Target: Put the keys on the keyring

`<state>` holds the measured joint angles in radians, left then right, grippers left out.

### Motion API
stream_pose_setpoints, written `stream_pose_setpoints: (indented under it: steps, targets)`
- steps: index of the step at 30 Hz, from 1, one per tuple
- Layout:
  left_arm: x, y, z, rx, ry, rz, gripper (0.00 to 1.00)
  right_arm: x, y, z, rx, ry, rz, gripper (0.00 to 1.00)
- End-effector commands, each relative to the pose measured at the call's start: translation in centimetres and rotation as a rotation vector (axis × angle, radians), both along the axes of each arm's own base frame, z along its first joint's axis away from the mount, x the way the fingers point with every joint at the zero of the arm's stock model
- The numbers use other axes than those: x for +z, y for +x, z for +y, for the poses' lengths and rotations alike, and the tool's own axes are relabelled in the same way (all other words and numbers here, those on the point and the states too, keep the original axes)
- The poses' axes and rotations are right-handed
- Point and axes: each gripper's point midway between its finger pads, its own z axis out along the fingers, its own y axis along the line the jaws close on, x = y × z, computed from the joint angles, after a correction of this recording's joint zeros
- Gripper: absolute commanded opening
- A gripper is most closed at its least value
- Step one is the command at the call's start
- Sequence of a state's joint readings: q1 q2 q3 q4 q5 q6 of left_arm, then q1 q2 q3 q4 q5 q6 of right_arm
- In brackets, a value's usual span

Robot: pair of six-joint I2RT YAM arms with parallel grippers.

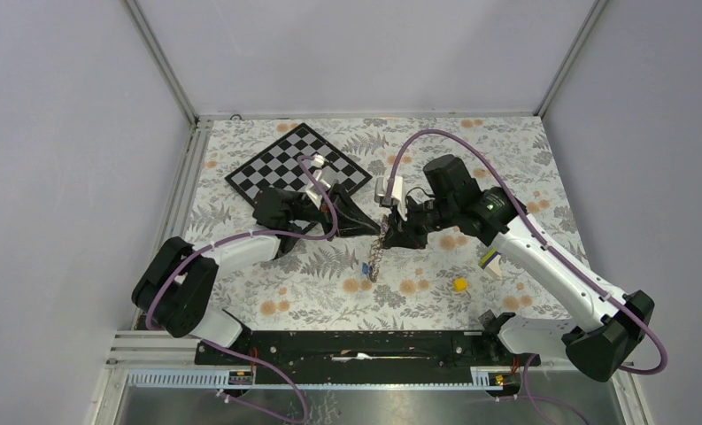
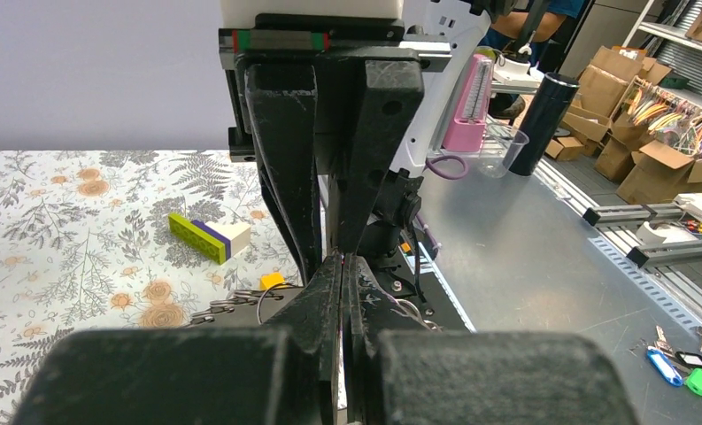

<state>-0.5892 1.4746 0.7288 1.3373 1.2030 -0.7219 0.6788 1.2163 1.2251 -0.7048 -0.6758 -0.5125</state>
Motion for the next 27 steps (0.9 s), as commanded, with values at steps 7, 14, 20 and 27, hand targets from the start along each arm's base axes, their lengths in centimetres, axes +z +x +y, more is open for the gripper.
stream_pose_setpoints:
  steps: [7,14,20,27]
  targets:
    - [2.0,0.0,0.4,0.025,-0.084,-0.065,0.00,0.7,0.0,0.9,0.026,0.049,0.031,0.08]
    - [1.9,-0.1,0.4,0.027,-0.083,-0.071,0.00,1.0,0.1,0.9,0.019,0.051,0.025,0.16]
    - [1.7,0.0,0.5,0.029,-0.081,-0.074,0.00,2.0,0.5,-0.2,-0.026,0.058,-0.032,0.38]
    - [1.6,0.2,0.4,0.027,-0.075,-0.064,0.00,4.2,0.5,-1.1,-0.034,0.096,-0.076,0.41]
